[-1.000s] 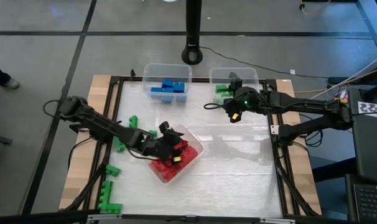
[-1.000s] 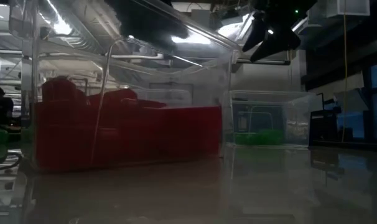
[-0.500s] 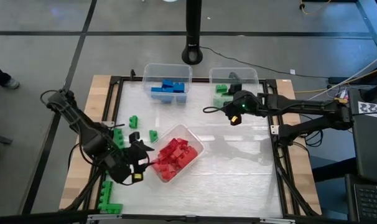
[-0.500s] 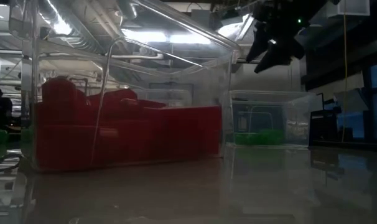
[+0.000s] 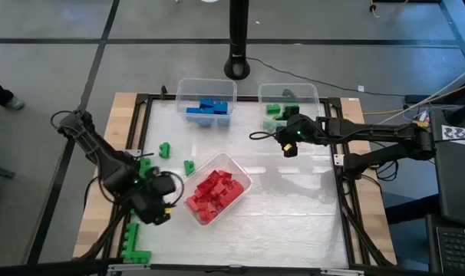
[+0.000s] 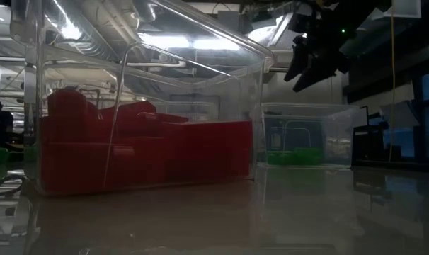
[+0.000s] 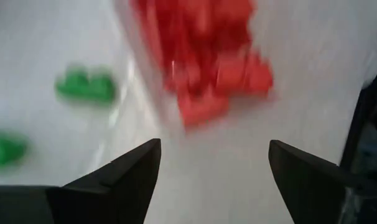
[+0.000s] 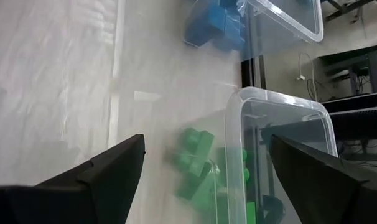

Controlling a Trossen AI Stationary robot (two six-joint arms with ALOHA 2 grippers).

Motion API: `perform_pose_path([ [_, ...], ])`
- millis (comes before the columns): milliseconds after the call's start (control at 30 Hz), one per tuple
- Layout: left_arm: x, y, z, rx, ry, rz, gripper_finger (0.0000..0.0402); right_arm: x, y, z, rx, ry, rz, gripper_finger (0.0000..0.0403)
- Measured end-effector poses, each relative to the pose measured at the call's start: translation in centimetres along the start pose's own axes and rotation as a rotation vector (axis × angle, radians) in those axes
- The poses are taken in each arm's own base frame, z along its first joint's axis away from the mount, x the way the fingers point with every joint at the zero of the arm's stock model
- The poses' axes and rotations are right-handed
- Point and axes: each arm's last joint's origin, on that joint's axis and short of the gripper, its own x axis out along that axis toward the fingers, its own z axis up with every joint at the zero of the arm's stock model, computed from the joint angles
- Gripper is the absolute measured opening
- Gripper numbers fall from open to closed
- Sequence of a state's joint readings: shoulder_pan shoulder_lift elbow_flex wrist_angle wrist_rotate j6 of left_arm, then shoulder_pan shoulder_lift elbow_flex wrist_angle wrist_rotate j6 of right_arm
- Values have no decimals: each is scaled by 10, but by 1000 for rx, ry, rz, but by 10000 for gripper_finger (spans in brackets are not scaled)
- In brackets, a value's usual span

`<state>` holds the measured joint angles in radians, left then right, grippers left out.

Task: Sort blocks
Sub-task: Put the green game piece into the top right transparent bin

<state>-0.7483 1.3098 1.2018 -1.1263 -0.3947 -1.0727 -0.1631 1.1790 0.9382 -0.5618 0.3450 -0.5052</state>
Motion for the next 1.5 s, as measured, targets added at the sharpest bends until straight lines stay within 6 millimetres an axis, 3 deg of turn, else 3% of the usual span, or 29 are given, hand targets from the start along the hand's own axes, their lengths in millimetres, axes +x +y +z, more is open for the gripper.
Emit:
perform_pose_path([
  [233,-13,-8,-42,-100,125,23,291,0,0,2,7,-24,15,344],
  [600,23,-19,-85,31,360,118,292,0,0,1,5,-21,18,344],
  [900,41,-15,-107,9,442,117,292,0,0,1,5,-22,17,344],
  [1500,69,8,-136,241,500,134,292,11,11,-10,-7,7,40,344],
])
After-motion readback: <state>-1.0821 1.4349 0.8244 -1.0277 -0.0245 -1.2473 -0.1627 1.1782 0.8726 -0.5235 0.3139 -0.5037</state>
